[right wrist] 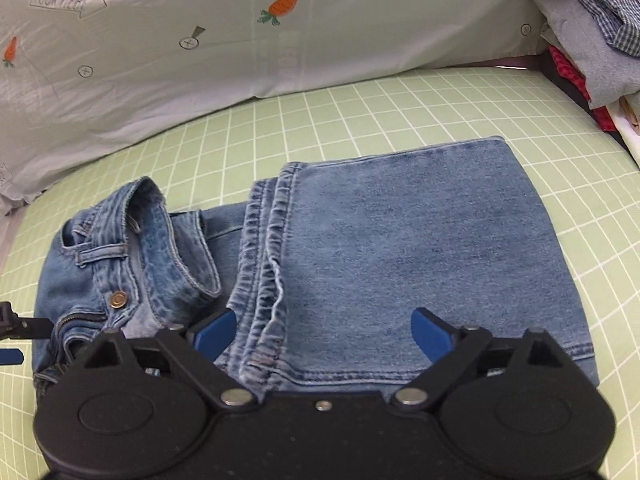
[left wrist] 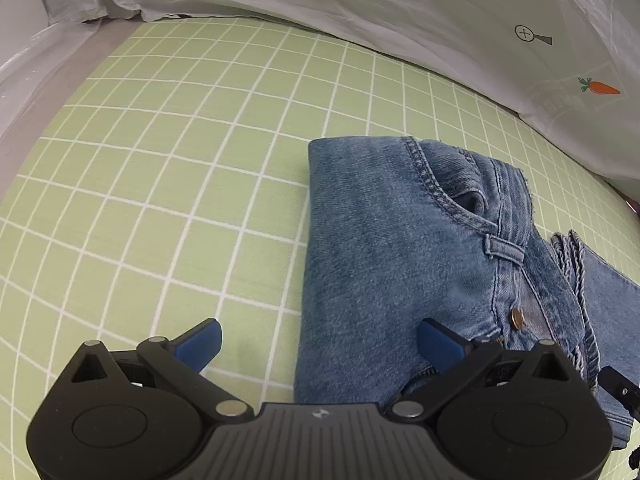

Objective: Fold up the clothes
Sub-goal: 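Grasp the folded jeans edge with the left gripper and fold it over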

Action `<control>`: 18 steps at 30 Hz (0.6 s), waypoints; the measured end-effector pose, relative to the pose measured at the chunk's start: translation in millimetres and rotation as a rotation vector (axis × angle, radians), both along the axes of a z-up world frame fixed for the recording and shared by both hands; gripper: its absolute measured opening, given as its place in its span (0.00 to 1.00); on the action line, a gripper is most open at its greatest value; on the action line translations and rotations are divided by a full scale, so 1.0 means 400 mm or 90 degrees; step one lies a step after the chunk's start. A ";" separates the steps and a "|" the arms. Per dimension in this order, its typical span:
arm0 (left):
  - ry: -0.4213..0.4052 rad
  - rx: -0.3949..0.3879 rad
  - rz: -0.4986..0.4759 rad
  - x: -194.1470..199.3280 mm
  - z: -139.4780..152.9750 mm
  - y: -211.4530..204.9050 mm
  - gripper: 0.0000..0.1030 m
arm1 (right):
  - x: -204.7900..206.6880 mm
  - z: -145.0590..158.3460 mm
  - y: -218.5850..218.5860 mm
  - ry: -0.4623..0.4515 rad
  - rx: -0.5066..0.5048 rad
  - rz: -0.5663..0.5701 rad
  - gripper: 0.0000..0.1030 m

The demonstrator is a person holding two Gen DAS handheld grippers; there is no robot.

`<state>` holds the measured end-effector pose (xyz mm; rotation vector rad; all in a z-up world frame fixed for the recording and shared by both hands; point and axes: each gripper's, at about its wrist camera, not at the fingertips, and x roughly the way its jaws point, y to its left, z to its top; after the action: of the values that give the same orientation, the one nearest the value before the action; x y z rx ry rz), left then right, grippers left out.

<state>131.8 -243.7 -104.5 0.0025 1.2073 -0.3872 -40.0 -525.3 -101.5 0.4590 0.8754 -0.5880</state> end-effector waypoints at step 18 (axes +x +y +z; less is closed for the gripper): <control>0.057 -0.205 0.017 -0.014 0.044 0.016 0.25 | -0.122 0.040 -0.019 -0.053 0.003 -0.098 0.92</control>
<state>126.4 -237.4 -86.8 -0.3119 1.2200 -0.5596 -88.7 -532.9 -85.4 0.5551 0.7672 -0.7030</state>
